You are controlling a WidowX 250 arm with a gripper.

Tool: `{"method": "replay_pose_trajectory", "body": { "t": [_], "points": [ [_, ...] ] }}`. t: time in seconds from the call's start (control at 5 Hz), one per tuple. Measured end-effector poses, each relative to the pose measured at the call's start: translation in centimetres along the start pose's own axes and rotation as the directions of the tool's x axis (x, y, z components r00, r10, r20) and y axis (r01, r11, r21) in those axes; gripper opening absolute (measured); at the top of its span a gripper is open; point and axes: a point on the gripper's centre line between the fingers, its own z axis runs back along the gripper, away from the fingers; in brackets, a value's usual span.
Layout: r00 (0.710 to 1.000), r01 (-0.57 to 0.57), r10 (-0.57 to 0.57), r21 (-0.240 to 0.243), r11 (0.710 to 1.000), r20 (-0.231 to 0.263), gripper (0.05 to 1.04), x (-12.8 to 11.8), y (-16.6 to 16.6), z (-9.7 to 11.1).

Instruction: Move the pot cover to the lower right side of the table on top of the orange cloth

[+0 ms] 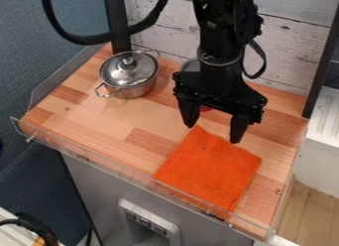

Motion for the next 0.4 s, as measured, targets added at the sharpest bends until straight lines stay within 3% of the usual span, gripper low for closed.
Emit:
{"method": "replay_pose_trajectory", "body": {
  "t": [0.2, 0.4],
  "points": [
    [1.000, -0.002, 0.002, 0.005, 1.000, -0.029, 0.999, -0.4, 0.1, -0.7],
    [0.998, -0.054, 0.055, 0.015, 0.998, -0.026, 0.999, 1.3, 4.4, -1.0]
  ]
}}
